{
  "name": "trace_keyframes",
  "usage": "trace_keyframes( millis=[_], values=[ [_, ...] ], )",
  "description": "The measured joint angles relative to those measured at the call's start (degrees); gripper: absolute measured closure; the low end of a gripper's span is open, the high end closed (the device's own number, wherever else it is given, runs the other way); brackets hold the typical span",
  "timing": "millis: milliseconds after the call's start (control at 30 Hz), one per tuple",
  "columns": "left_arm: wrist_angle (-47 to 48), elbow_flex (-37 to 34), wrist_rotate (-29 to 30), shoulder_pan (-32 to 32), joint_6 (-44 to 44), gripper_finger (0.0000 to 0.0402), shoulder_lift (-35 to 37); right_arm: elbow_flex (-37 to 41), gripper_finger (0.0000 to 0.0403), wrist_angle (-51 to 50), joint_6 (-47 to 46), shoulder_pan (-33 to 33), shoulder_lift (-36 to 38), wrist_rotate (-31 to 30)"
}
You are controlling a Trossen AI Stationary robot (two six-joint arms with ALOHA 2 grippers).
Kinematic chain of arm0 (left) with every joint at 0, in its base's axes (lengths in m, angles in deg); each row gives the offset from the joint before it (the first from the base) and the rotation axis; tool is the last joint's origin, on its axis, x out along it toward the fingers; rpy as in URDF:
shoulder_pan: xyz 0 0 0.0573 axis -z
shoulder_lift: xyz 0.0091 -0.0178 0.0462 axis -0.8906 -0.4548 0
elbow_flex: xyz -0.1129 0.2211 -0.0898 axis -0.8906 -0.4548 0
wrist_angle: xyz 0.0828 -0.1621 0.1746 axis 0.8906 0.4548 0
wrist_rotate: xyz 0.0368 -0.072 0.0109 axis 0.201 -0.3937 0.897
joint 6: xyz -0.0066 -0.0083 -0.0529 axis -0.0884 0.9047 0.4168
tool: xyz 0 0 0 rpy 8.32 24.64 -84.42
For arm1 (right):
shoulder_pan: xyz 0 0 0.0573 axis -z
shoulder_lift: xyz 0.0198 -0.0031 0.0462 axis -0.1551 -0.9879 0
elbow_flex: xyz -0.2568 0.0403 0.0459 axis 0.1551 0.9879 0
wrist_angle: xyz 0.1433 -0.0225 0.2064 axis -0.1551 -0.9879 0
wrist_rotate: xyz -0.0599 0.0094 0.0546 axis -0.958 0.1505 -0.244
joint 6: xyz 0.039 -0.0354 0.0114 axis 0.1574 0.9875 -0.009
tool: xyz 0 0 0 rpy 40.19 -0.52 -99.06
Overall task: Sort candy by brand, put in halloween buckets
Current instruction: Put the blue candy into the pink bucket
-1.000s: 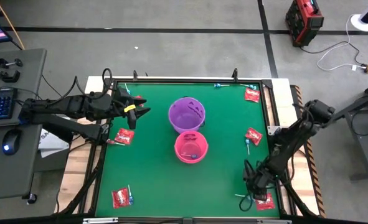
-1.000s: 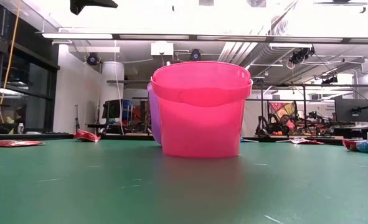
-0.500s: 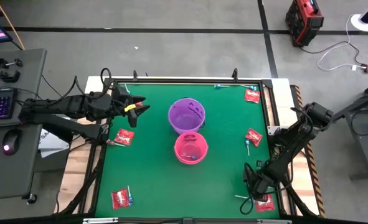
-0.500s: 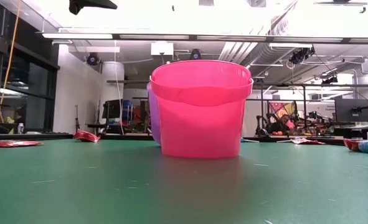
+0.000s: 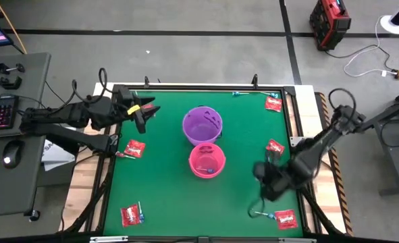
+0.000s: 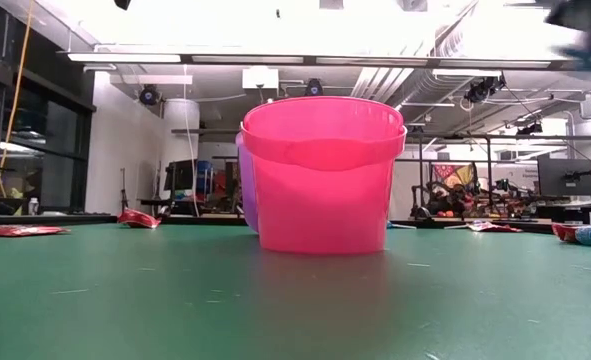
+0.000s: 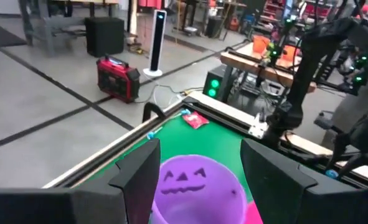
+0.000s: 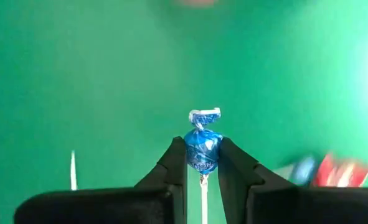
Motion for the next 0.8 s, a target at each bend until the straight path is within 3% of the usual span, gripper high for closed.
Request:
trace_keyframes(
  millis=[133,267,367,433,600,800],
  values=[
    [0.1,0.0,-2.1,-0.4,0.1,0.0188,-0.1,-0.4,0.0347,16.2,14.7,8.8,0.6,-4.3],
    [0.1,0.0,-5.5,0.1,0.7,0.0188,-0.1,-0.4,0.0317,33.1,31.9,15.7,-3.1,0.6],
    [0.8,0.0,-7.1,1.5,1.6,0.0188,-0.1,-0.4,0.031,42.0,38.8,19.5,-6.8,6.2],
    [2.3,0.0,-8.5,2.7,2.2,0.0188,-0.1,-0.4,0.0308,44.9,41.1,21.2,-9.3,9.5],
    [7.2,0.0,-10.0,6.5,5.5,0.0188,-0.1,-0.4,0.03,47.8,40.6,23.3,-14.2,10.3],
    [10.6,0.0,-10.1,11.4,8.8,0.0188,-0.4,-4.1,0.0236,43.7,39.6,24.4,-16.6,11.3]
  ],
)
